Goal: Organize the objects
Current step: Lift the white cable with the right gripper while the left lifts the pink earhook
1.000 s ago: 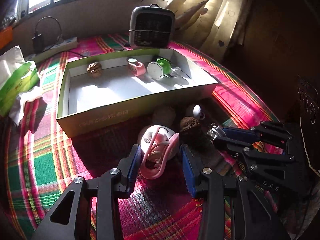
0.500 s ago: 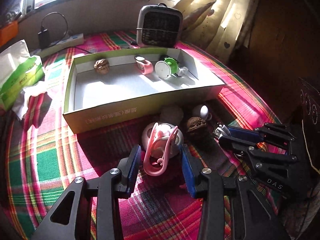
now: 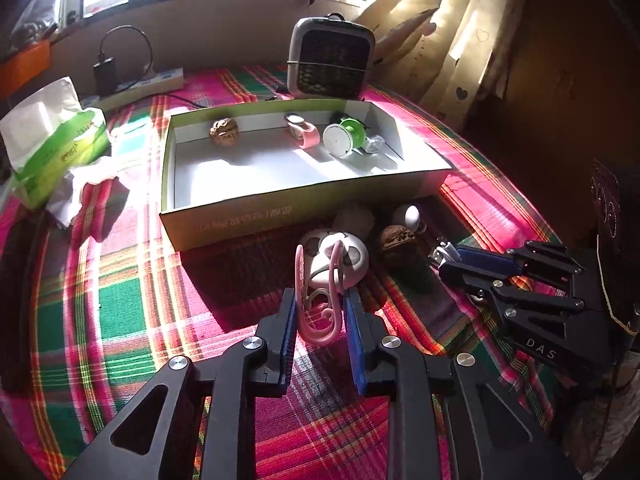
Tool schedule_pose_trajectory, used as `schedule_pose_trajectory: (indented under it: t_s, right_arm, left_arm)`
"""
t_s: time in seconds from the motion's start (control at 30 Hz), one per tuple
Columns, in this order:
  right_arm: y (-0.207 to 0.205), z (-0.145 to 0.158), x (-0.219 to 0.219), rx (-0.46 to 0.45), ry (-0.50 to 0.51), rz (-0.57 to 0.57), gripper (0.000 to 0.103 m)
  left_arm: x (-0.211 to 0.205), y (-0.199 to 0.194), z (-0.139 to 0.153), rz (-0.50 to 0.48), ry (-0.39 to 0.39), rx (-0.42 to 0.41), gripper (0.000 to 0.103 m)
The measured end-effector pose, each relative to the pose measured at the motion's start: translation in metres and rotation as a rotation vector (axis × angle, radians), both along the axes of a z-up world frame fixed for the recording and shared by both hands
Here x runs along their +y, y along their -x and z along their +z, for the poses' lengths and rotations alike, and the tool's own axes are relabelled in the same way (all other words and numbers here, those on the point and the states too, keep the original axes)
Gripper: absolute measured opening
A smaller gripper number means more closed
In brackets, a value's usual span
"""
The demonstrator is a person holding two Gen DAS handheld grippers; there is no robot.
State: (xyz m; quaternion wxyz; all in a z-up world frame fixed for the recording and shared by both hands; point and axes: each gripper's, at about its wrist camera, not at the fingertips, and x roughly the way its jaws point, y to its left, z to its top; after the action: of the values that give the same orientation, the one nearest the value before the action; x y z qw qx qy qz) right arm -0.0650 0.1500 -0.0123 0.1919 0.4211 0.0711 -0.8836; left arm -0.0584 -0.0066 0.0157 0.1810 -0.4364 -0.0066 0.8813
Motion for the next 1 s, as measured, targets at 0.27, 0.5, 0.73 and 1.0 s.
schedule_pose_trajectory:
  t_s: [0.27,0.5,0.73,1.0]
  right_arm:
    - [-0.0024,-0.0006,-0.0001,-0.002,-0.005,0.004,0.02]
    - [-0.0057,-0.0004,-0.0058,0.017,-0.043,-0.006,0.02]
    - [-0.0031,-0.0017,-0.0016,0.015,-0.044,-0.034,0.034]
    - [-0.0024,-0.0018,-0.0006,0.012,-0.041,-0.051,0.038]
  left_arm:
    - [-0.0008,-0.006,-0.0071,0.009,0.061,-0.039,0.021]
    - [0.0056,-0.0056,-0.0071,0.005,0.095,-0.024,0.026]
    - [0.0066,-0.0049,-0.0082,0.041,0.102,-0.008,0.026]
    - [0.0049,-0.0064,-0.0097,0.072,0.083,0.009,0.026]
